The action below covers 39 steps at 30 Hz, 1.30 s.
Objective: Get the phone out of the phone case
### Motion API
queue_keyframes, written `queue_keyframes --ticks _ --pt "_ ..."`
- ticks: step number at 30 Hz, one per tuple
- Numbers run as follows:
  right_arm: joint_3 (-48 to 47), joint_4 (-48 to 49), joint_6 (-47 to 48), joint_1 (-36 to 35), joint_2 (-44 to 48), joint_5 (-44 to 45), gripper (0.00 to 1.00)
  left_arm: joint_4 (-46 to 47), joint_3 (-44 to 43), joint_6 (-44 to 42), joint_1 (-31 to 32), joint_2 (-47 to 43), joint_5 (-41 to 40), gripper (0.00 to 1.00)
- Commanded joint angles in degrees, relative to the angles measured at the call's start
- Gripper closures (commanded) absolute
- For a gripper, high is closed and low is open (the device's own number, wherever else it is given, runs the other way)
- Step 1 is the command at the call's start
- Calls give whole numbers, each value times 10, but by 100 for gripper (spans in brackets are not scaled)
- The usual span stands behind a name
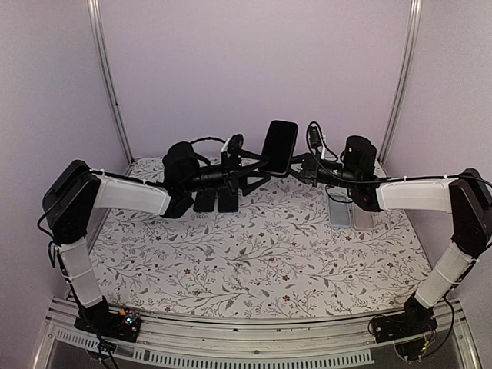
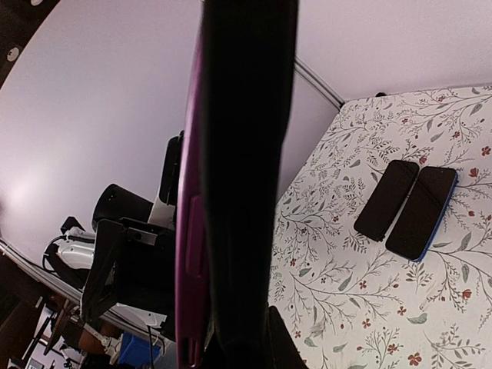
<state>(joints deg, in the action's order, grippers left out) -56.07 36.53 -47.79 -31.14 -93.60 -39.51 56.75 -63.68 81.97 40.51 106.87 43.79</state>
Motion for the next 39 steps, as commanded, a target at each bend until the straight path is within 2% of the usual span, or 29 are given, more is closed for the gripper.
queue_keyframes --ticks 1,17,26,31,39 --pt "-13 57 8 -17 23 -29 99 13 10 -2 -1 5 -32 26" --pt "-10 62 16 -23 20 -32 99 60 16 17 0 8 -46 26" --pt "-6 53 29 -29 20 -20 99 120 32 43 0 11 -59 28" --pt "-4 49 35 -29 23 -15 99 123 37 44 0 10 -65 32" --pt "-5 39 44 -33 25 -14 99 103 37 34 0 7 -70 47"
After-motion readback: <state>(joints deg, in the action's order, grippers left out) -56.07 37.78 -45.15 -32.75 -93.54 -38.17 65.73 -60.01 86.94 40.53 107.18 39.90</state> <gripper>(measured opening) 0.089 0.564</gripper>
